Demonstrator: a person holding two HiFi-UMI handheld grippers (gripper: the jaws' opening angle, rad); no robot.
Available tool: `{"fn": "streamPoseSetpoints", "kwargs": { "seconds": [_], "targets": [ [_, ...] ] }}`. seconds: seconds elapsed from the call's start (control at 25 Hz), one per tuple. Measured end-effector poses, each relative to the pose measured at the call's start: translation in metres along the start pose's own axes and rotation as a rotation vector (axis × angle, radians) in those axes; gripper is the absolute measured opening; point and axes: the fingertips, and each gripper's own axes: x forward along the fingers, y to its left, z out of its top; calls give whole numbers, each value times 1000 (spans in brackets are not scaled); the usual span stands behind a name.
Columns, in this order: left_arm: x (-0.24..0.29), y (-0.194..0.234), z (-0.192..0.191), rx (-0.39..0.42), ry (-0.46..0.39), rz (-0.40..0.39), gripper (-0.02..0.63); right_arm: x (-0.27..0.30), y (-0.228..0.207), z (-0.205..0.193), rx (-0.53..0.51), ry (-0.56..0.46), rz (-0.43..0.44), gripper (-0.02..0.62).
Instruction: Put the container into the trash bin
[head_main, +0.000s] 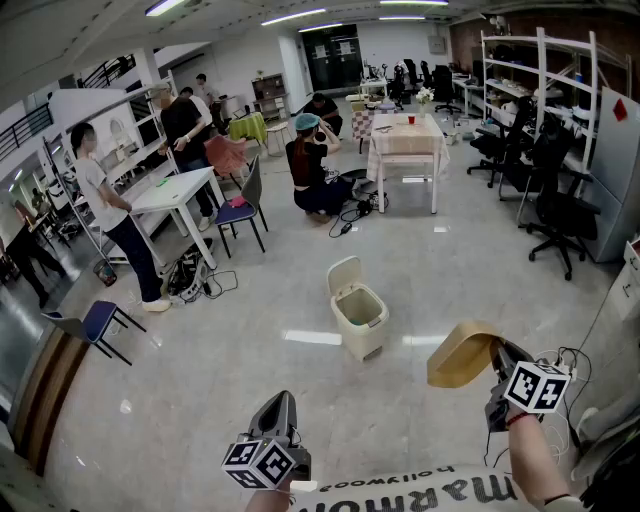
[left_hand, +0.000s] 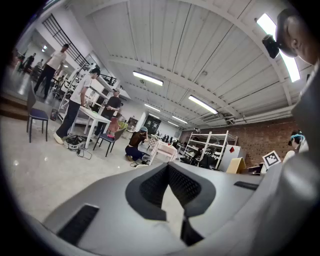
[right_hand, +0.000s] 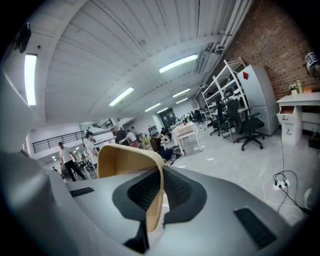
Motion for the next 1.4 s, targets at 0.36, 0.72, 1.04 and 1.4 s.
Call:
{"fn": "streamPoseSetpoints", "kwargs": {
  "seconds": [0.36,0.72,1.04,1.4],
  "targets": [
    [1,3,-5,-7,2,5,-8,3,-4,-4,24,3,6,15],
    [-12,24,-9,-18,25,19,-8,20,30,-32,12,72,55,15],
    [-28,63,-12,-22,62,34,-8,35,68,-72,-6,133,57,15],
    [-29,96,-33,-41,142,55,-8,42,87,-123,-29,231,27,15]
  ]
}}
